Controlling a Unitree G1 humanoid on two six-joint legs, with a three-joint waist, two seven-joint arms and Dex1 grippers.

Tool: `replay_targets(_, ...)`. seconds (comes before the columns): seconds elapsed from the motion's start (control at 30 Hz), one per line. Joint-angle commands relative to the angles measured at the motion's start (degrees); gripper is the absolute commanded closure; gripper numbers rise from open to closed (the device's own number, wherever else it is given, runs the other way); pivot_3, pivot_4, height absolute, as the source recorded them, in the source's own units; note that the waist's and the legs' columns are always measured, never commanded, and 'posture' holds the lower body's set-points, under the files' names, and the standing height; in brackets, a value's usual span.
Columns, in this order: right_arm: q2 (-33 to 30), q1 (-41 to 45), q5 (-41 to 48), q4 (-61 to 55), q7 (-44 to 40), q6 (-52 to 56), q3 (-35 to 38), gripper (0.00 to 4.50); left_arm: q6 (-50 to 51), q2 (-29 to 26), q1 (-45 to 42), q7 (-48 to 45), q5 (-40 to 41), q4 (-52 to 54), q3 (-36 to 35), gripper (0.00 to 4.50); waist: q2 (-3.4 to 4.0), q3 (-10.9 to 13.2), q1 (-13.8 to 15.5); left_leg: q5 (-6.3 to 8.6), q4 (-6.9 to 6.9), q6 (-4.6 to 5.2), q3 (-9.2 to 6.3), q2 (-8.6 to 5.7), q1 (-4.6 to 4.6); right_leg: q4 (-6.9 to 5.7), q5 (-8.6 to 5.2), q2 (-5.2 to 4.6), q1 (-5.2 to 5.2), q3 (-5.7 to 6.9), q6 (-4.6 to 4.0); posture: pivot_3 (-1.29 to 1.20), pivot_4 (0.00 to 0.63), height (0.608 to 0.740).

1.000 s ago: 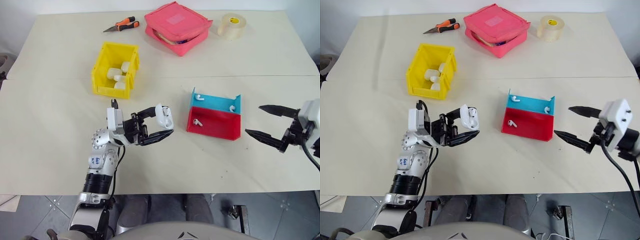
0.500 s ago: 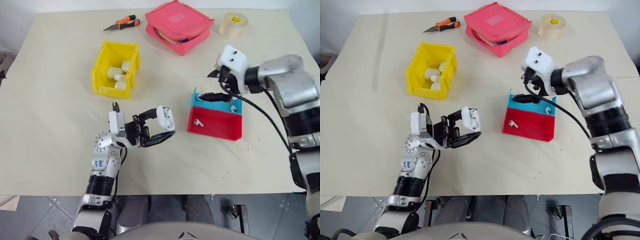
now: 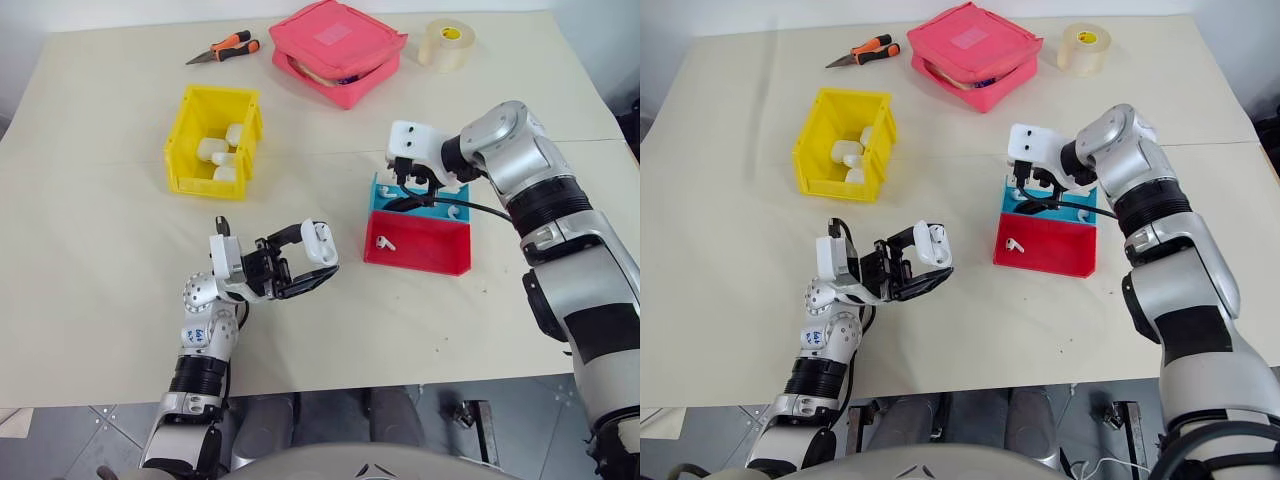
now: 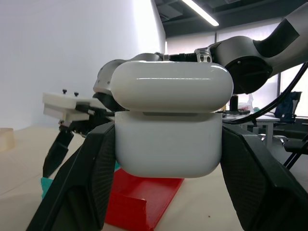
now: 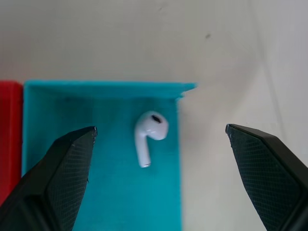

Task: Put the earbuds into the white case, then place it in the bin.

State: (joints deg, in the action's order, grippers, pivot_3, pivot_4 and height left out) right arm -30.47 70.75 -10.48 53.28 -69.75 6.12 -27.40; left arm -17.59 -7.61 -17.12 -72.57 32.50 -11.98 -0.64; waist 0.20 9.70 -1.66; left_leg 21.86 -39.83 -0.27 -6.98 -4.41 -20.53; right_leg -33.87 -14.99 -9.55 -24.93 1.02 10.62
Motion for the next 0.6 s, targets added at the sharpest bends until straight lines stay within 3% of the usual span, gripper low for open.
replay_targets(0.03, 0.6, 1.4, -2.5, 2.6, -0.9, -2.9, -0.1, 0.19, -1.5, 0.4, 0.8, 0.0, 0.4, 0.5, -0.4, 1.7, 0.03, 0.0, 0.0, 0.0, 0.0, -0.01, 0.01, 0.0, 0.0, -0.01, 0.0, 0.0, 0.0, 0.0, 0.0, 0.0, 0.15, 0.74)
replay_targets(0.13, 1.4, 1.6, -3.6, 4.9, -0.7, -4.3, 0.3, 0.96, -1.6, 0.4, 1.2, -0.2, 0.5, 0.7, -0.3, 1.7, 0.06, 0.0, -0.1, 0.01, -0.03, -0.01, 0.03, 0.01, 0.01, -0.03, 0.01, 0.0, 0.0, 0.0, -0.02, 0.0, 0.15, 0.74)
replay_targets(0.3, 2.1, 1.3, -4.4, 6.1, -2.2, -4.9, 0.8, 2.65, -1.0, 0.2, 1.3, 0.3, 0.5, 1.5, -0.2, 1.7, 0.08, -0.1, -0.1, 0.01, -0.09, -0.02, 0.03, 0.01, 0.03, -0.07, 0.03, 0.0, 0.01, -0.01, -0.05, 0.0, 0.15, 0.74)
replay_targets(0.6, 3.0, 0.5, -5.1, 5.7, -3.1, -5.2, 1.5, 2.65, 1.2, -0.4, 1.4, 2.4, 0.4, 4.8, 0.2, 1.7, 0.09, -0.1, -0.1, 0.02, -0.1, -0.03, 0.03, 0.01, 0.02, -0.09, 0.03, 0.0, 0.01, -0.01, -0.06, 0.0, 0.15, 0.74)
